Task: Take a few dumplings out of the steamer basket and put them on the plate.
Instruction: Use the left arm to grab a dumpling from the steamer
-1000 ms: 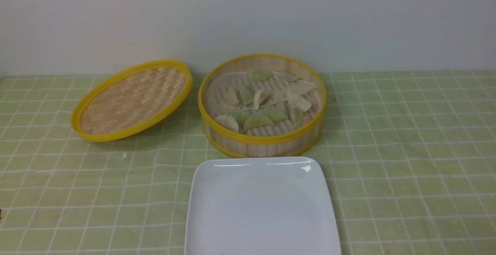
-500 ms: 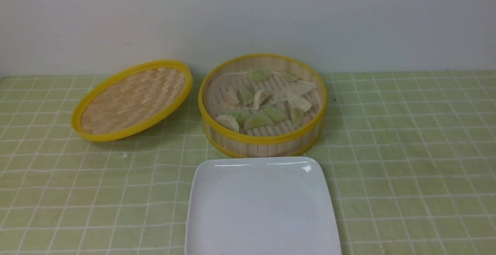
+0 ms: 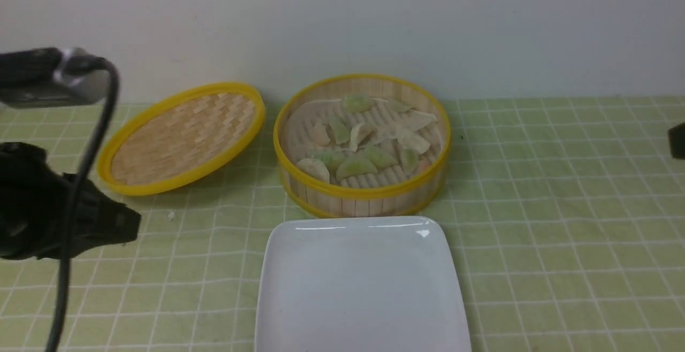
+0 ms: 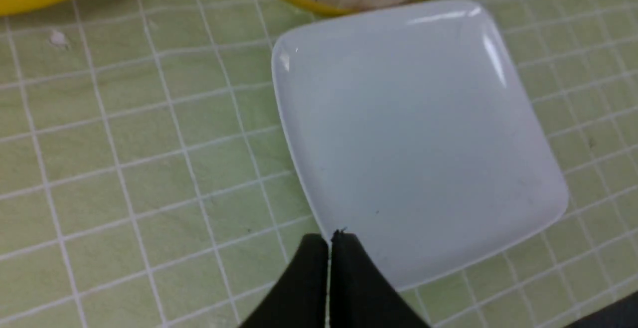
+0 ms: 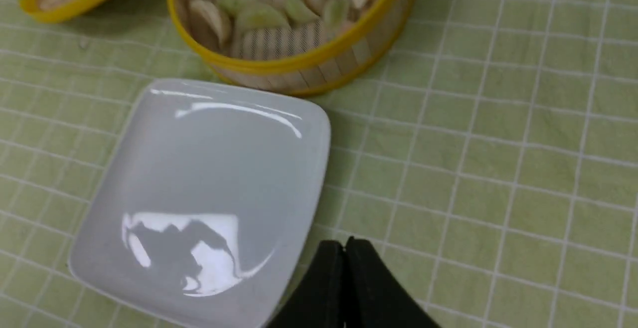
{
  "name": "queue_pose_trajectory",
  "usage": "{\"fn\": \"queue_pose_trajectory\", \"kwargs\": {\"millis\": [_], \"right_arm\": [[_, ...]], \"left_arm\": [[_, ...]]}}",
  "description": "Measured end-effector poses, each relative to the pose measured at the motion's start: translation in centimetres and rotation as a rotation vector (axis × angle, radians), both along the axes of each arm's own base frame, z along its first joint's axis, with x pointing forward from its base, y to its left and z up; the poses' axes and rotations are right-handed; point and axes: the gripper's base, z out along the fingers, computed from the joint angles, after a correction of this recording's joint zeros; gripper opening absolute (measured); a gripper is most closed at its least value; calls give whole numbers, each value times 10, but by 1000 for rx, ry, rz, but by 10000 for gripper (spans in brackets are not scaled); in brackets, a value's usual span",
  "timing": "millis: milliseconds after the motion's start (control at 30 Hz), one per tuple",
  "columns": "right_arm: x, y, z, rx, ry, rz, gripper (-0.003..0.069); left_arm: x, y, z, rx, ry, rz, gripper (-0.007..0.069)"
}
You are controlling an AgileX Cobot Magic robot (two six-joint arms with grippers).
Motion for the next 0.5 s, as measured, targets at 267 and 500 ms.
{"fn": "queue_pose_trajectory", "kwargs": {"millis": [267,500], "right_arm": [[15,-1,-14,-17,71,5,-13],[15,-1,-14,-17,71,8,-13]], "left_arm": [[63,-40,-27,80,45,-198,-6],[119,-75,-9,132,-43,-286,-6]]}}
